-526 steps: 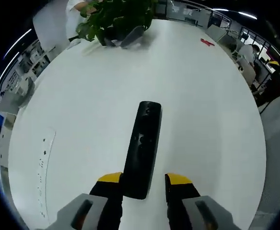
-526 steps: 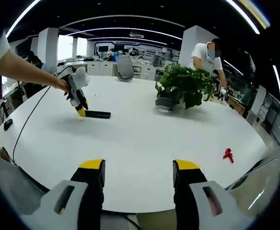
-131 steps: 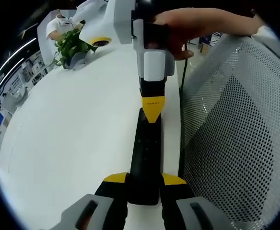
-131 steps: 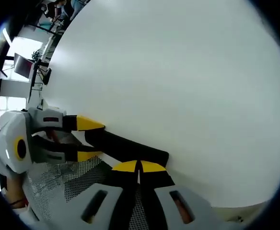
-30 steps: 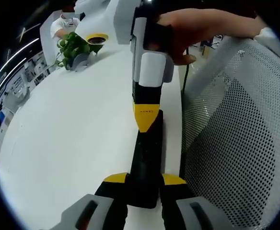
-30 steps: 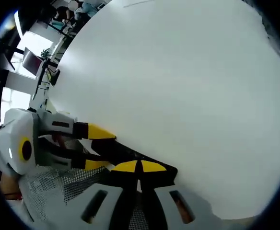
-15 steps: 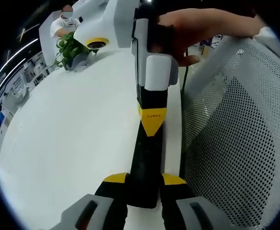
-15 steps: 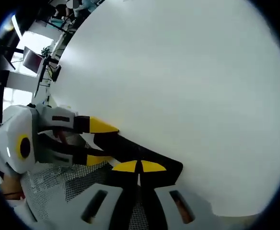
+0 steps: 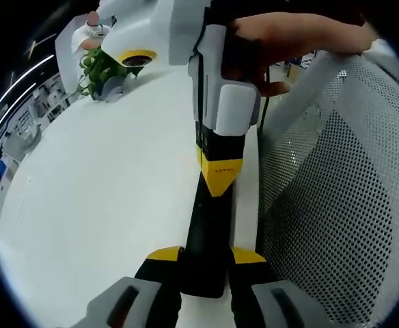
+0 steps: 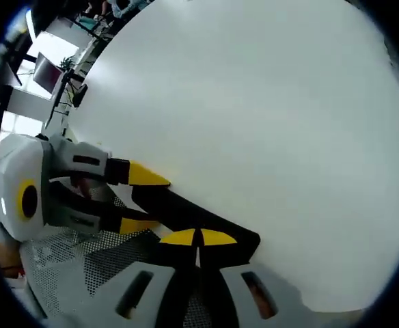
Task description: Press the specified remote control buttons in sequence, fully releasing each button before pressing the next.
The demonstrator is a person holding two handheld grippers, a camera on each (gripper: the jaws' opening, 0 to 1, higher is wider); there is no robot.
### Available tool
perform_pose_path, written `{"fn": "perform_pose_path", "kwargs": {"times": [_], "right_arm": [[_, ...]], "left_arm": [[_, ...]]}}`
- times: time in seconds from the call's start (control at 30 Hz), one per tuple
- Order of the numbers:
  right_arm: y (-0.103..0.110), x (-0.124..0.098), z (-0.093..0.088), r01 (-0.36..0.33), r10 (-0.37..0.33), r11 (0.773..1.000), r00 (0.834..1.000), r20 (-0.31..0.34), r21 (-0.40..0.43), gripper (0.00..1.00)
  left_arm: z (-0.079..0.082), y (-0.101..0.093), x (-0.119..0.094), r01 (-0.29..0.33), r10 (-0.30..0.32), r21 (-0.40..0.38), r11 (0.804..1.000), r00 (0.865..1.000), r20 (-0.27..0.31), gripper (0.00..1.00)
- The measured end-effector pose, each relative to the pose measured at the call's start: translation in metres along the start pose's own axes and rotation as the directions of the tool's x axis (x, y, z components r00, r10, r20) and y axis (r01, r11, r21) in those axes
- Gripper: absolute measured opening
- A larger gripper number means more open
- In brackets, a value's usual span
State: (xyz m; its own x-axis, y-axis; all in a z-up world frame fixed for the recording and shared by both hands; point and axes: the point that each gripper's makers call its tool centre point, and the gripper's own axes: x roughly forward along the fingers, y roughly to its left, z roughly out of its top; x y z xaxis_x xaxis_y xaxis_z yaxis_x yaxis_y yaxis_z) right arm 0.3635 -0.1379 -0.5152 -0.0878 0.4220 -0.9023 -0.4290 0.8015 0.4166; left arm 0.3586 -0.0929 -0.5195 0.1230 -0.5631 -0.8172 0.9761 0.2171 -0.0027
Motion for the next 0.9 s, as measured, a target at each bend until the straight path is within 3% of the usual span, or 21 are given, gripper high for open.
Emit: {"fn": "perform_pose_path", "kwargs": {"times": [0.43,0.53,0.9], "right_arm": [[0.0013,-0.0018,-0.0042,0.007,-0.007,1.000,1.000,-0.016,-0.008,0.00],[0.0016,-0.0012,-0.0042,0.023,-0.024,0.998,1.000,-0.017,-0.064,0.00],[-0.0010,-0.0011,-0.0034,-0.014,0.014,1.000,1.000,-0.013,-0.020,0.00]], "left_arm": [[0.0003,-0.0014,-0.0013,0.000,0.000,-0.001,1.000,1.000,0.001,0.26],[0.0003,-0.0015,-0.0014,0.000,0.000,-0.001,1.000,1.000,0.001,0.26],[0.0004,-0.0014,-0.0017,-0.003,0.003,-0.009,1.000,1.000,0.004,0.26]]}}
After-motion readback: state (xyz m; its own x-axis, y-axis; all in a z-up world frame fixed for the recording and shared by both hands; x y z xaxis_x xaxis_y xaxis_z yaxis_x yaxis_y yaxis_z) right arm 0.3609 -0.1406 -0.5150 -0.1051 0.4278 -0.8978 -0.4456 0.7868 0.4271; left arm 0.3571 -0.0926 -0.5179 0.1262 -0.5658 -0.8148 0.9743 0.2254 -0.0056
